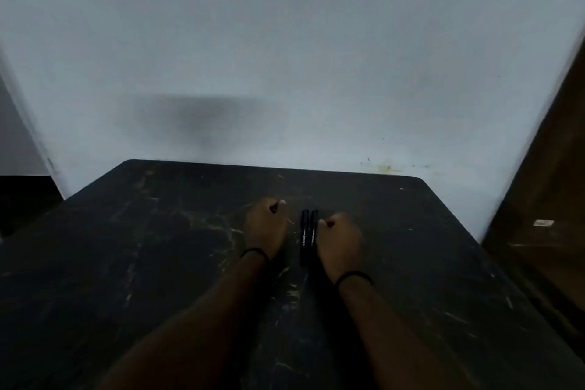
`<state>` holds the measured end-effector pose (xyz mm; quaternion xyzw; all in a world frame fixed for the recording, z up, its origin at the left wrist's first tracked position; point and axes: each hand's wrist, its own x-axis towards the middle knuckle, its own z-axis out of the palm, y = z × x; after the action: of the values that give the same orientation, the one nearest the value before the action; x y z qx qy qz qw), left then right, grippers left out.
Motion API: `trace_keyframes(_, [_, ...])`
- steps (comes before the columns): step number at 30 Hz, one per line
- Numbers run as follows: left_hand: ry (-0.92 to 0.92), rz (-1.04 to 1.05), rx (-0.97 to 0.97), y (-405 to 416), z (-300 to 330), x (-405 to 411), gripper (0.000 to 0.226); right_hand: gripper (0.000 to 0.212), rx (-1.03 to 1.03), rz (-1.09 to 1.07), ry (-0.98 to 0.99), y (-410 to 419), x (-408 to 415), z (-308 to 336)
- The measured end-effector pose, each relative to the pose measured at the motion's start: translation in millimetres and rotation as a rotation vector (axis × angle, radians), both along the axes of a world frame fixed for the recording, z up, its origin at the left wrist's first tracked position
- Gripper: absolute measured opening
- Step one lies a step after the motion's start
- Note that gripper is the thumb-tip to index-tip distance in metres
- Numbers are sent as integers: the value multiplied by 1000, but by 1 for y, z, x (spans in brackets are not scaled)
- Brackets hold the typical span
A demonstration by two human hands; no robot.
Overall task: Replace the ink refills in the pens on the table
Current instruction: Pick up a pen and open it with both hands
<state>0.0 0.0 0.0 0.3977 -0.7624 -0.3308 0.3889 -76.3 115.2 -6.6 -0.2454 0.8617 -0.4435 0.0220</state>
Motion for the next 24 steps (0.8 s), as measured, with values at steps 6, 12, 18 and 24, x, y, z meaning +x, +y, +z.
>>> trace_keyframes(6, [103, 9, 114, -5, -4, -1, 36, 29, 115, -87, 49, -9, -1, -2])
trace_keyframes(12, [141, 3, 123, -6, -7, -3, 32, 36, 206, -59, 115, -10, 0, -1])
trace_keyframes(18, [163, -3, 145, -9, -11, -5, 31, 32, 228, -46, 72, -8, 1, 3])
trace_keyframes(24, [172, 1, 142, -9, -12, -4, 33, 29, 251, -7, 192, -5, 8, 6])
